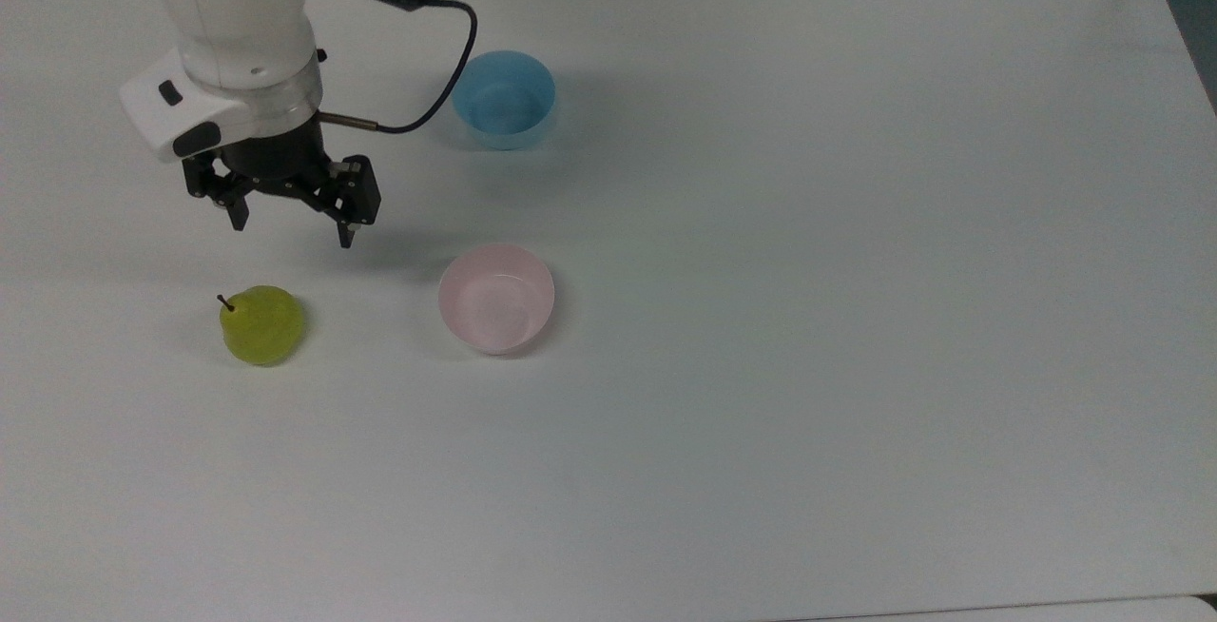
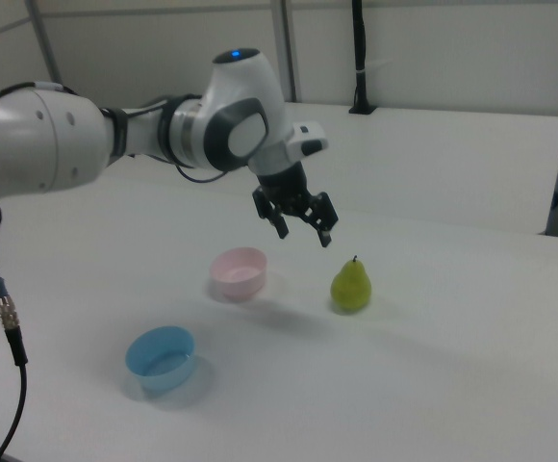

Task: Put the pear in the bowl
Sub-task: 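Move the open gripper over the green pear and lower it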

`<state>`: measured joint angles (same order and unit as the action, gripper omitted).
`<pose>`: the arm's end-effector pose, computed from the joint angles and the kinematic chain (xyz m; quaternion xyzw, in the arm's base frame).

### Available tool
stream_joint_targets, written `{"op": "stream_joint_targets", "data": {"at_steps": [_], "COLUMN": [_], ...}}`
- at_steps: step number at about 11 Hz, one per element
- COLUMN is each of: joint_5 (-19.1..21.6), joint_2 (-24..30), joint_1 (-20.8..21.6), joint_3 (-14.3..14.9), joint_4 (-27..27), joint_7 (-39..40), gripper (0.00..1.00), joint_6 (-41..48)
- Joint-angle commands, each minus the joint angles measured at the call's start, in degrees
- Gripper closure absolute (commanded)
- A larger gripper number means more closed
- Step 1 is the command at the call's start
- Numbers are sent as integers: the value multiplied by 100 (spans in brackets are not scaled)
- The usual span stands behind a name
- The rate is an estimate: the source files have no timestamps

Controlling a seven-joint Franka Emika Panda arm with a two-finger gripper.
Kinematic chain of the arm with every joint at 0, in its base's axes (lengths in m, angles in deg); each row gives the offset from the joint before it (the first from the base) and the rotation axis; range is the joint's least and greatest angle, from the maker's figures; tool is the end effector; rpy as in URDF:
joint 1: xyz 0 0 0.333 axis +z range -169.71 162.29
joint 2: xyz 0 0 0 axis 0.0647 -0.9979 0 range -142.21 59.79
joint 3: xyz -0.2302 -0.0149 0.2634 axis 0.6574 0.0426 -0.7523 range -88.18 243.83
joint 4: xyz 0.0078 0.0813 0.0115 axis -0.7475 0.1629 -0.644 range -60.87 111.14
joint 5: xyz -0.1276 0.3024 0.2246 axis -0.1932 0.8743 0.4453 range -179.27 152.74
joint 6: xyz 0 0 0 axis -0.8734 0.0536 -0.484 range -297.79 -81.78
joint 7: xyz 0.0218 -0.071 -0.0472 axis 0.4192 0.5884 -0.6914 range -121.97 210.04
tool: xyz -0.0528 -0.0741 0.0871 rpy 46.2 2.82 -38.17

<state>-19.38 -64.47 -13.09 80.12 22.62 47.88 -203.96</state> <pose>0.7013 -0.1473 0.4542 0.9934 -0.0423 0.0824 0.0674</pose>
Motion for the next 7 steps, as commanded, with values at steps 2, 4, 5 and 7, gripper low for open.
{"op": "stream_joint_targets", "data": {"at_steps": [2, 4, 5, 7], "joint_5": [-144, -162, -171, -197], "joint_2": [-581, -845, -942, -1100], "joint_1": [-222, -240, -266, -337], "joint_3": [7, 7, 7, 7], "joint_4": [-39, -30, -30, -30], "joint_7": [73, 55, 55, 55], "gripper": [0, 0, 0, 0], "joint_6": [-967, -1407, -1487, -1750]}}
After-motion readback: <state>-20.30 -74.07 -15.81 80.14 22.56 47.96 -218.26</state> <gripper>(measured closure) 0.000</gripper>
